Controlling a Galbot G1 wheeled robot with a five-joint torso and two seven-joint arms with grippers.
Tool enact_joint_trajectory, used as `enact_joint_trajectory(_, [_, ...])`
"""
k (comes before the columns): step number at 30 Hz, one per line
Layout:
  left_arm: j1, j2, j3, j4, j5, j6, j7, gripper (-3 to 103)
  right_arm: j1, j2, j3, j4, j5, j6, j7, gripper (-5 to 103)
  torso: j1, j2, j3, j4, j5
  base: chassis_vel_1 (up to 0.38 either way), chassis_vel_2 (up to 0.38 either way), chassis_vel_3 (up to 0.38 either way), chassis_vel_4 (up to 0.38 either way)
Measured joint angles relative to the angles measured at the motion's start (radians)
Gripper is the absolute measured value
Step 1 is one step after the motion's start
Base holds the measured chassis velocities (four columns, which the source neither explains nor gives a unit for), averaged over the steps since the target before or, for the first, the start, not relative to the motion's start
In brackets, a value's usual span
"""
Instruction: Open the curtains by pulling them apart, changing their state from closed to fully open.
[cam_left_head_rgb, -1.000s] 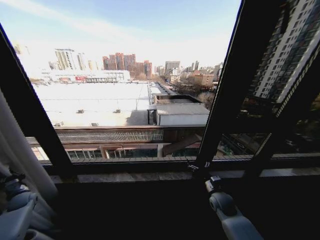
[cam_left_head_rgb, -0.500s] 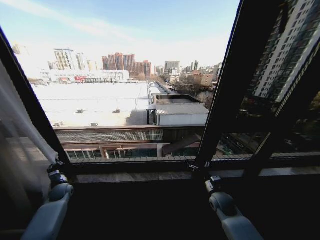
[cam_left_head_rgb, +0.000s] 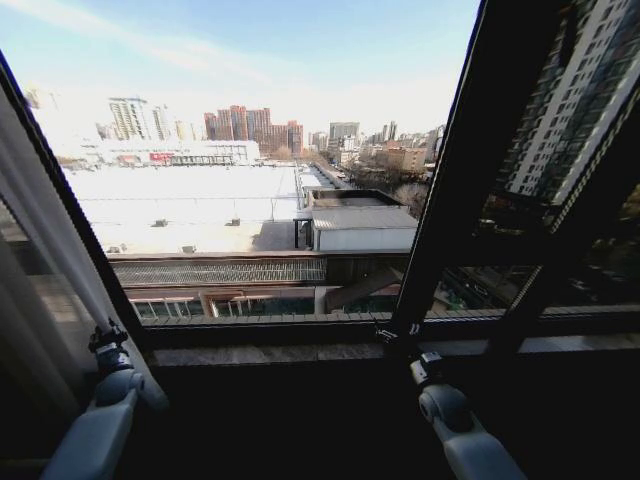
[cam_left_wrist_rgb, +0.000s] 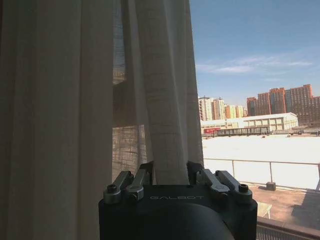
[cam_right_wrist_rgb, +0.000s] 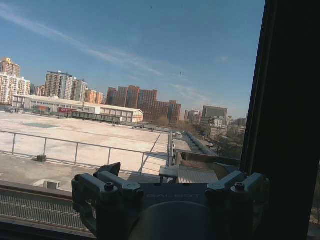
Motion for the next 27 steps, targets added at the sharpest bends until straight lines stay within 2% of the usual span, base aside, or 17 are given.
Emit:
enact_joint_trajectory(3, [0.004,-0.007,-0.001,0.0,0.007,0.008,-0.022,52,0.0,0.0,0.0,0.0,0.0,0.0,0.0,100,0.0,0.0,0.0,0.0,0.0001,0.0,0.0,0.0,0.0])
enact_joint_trajectory(4, [0.004,-0.007,-0.001,0.0,0.007,0.008,-0.022,52,0.0,0.0,0.0,0.0,0.0,0.0,0.0,100,0.0,0.0,0.0,0.0,0.0001,0.0,0.0,0.0,0.0])
enact_joint_trajectory(6, [0.008,-0.019,-0.001,-0.001,0.023,0.02,-0.047,62,0.0,0.0,0.0,0.0,0.0,0.0,0.0,100,0.0,0.0,0.0,-0.0001,0.0,0.0,0.0,0.0,0.0])
enact_joint_trajectory(9, [0.013,-0.034,-0.001,-0.01,0.045,0.023,-0.063,68,0.0,0.0,0.0,0.0,0.0,0.0,0.0,100,0.0,0.0,0.0,0.0001,0.0001,0.0,0.0,0.0,0.0])
enact_joint_trajectory(13, [0.037,-0.089,0.001,-0.076,0.107,0.039,-0.097,89,0.0,0.0,0.0,0.0,0.0,0.0,0.0,100,0.0,0.0,0.0,-0.0001,0.0,0.0,0.0,0.0,0.0])
enact_joint_trajectory(15, [0.043,-0.102,0.004,-0.093,0.122,0.042,-0.101,89,0.0,0.0,0.0,0.0,0.0,0.0,0.0,100,0.0,0.0,0.0,-0.0002,0.0001,0.0,0.0,0.0,0.0])
enact_joint_trajectory(17, [0.049,-0.117,0.014,-0.115,0.142,0.037,-0.093,98,0.0,0.0,0.0,0.0,0.0,0.0,0.0,100,0.0,0.0,0.0,-0.0003,-0.0001,0.0,0.0,0.0,0.0])
enact_joint_trajectory(19, [0.045,-0.115,0.022,-0.111,0.139,-0.01,-0.038,100,0.0,0.0,0.0,0.0,0.0,0.0,0.0,100,0.0,0.0,0.0,-0.0001,0.0001,0.0,0.0,0.0,0.0])
enact_joint_trajectory(20, [0.045,-0.115,0.022,-0.111,0.139,-0.01,-0.038,100,0.0,0.0,0.0,0.0,0.0,0.0,0.0,100,0.0,0.0,0.0,-0.0001,0.0001,0.0,0.0,0.0,0.0])
enact_joint_trajectory(22, [0.042,-0.095,0.03,-0.095,0.096,-0.09,0.069,100,0.0,0.0,0.0,0.0,0.0,0.0,0.0,100,0.0,0.0,0.0,-0.0002,0.0002,0.0,0.0,0.0,0.0])
enact_joint_trajectory(24, [0.046,-0.077,0.039,-0.081,0.042,-0.181,0.215,100,0.0,0.0,0.0,0.0,0.0,0.0,0.0,100,0.0,0.0,0.0,0.0003,0.0002,0.0,0.0,0.0,0.0])
enact_joint_trajectory(26, [0.06,-0.07,0.045,-0.09,-0.02,-0.22,0.332,100,0.0,0.0,0.0,0.0,0.0,0.0,0.0,100,0.0,0.0,0.0,0.0001,0.0001,0.0,0.0,0.0,0.0])
enact_joint_trajectory(27, [0.06,-0.07,0.045,-0.09,-0.02,-0.22,0.332,100,0.0,0.0,0.0,0.0,0.0,0.0,0.0,100,0.0,0.0,0.0,0.0001,0.0001,0.0,0.0,0.0,0.0])
